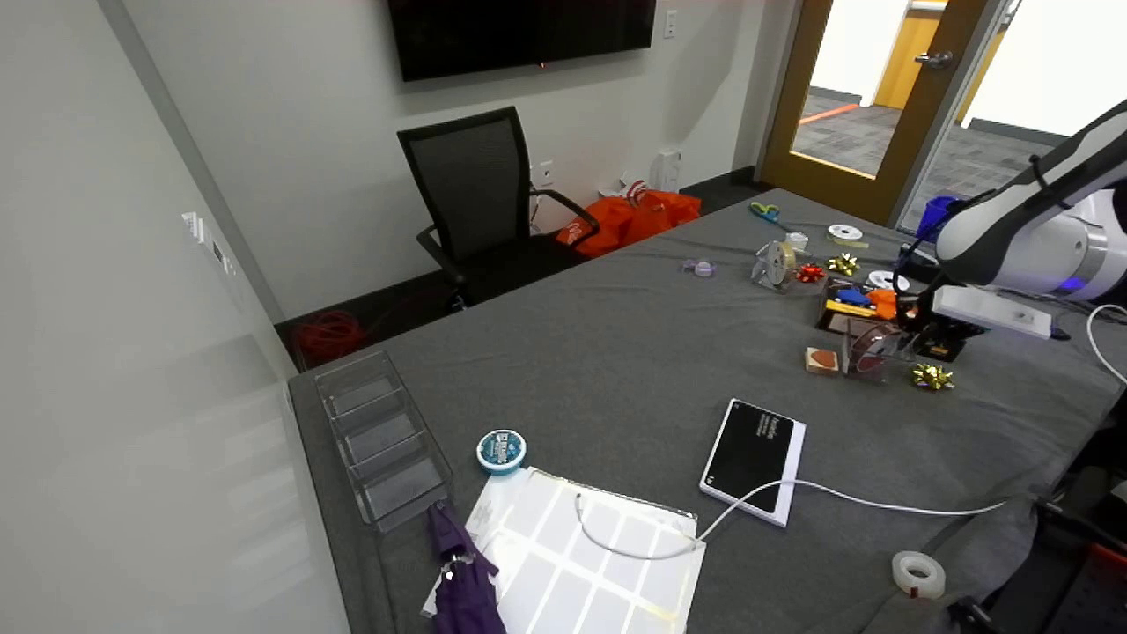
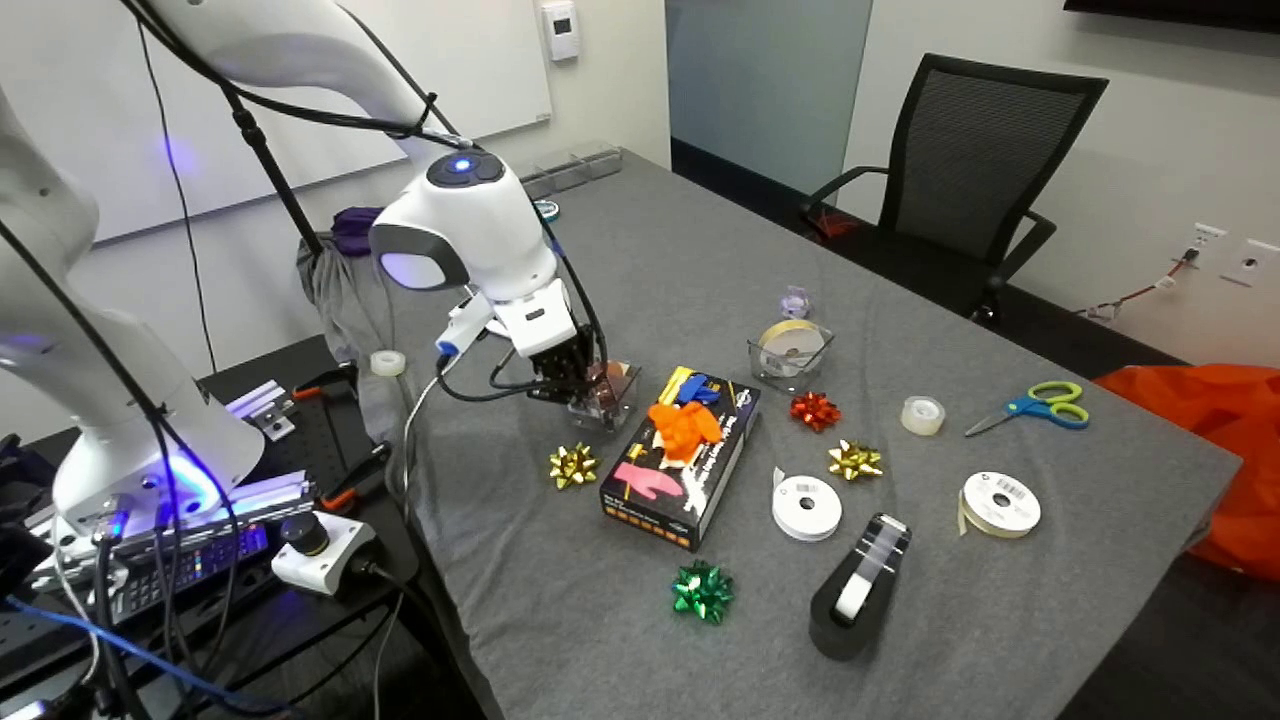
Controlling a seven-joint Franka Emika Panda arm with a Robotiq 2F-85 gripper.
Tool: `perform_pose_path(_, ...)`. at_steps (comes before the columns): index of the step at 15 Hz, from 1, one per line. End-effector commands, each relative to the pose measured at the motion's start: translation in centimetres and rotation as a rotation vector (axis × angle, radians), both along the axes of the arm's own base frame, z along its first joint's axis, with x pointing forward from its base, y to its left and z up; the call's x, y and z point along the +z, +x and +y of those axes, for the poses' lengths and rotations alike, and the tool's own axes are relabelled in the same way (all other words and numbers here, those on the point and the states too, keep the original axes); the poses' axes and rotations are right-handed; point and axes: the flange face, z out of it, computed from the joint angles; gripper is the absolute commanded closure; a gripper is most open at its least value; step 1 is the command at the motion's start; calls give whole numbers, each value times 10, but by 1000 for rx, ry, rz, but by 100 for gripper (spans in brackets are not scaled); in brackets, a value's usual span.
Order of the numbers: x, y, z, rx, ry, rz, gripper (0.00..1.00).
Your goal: Move the left tray forward
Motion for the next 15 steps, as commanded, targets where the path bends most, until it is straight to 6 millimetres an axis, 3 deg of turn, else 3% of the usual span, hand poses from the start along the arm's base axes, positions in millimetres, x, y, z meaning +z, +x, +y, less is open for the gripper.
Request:
perform_pose_path(1,0,0,-1,1,-1,-2,74)
perform_pose_path(3,1,0,-1,1,-1,-4,70)
perform_pose_path(11,1,1,-1,3,-2,-5,70)
perform_pose_path(12,1,1,-1,3,-2,-5,45)
perform_pose_path(13,2,8,2,-13,6,-8,44)
perform_pose_path(15,4,16,2,-30,10,-13,31)
